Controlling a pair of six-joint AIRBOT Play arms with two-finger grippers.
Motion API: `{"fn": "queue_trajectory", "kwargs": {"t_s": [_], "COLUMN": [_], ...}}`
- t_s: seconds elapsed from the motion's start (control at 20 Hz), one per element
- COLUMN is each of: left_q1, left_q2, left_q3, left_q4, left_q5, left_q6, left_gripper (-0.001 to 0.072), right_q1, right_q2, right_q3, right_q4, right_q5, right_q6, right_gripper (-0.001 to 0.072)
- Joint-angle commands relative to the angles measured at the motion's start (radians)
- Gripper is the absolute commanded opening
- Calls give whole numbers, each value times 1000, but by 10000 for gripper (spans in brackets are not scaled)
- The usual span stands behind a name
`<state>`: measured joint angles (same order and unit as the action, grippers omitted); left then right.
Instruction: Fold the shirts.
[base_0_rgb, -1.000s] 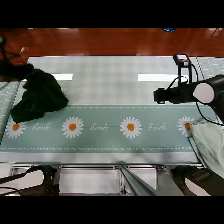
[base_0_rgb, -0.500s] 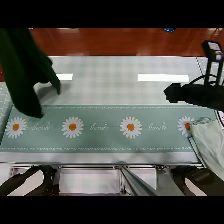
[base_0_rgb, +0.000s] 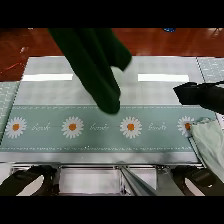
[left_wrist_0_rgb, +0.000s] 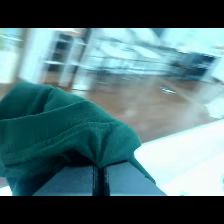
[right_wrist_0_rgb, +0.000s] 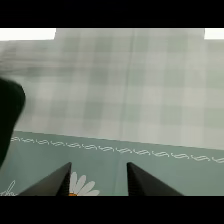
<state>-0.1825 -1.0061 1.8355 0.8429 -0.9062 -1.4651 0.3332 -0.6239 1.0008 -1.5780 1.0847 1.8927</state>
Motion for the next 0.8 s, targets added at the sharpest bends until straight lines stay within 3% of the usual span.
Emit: {"fn": "queue_trajectory", "kwargs": {"t_s": [0.0, 0.2, 0.55, 0.6, 0.65, 0.7, 0.75], "left_q1": [-190, -223, 46, 86, 123, 162, 202], "left_q2": [95, 214, 254, 249, 240, 228, 219], "left_q3": [-254, -651, -1253, -1309, -1350, -1361, -1351], "left_q4": [-7, -6, 13, 13, 14, 34, 66], "left_q5": [214, 259, 191, 178, 146, 95, 42], "left_q6": [21, 2, -2, -3, -5, 0, 15], "left_gripper": [19, 19, 24, 107, 384, 507, 506], "right_q1": [0, 0, 0, 0, 0, 0, 0], "right_q2": [11, 11, -8, -19, -36, -57, -86], "right_q3": [0, 0, -8, -14, -21, -28, -31], "right_q4": [0, -2, -5, -11, -19, -30, -51], "right_q5": [14, 22, 47, 46, 46, 46, 47], "right_q6": [0, 0, 0, 0, 0, 0, 0], "right_gripper": [404, 404, 404, 404, 404, 405, 405]}}
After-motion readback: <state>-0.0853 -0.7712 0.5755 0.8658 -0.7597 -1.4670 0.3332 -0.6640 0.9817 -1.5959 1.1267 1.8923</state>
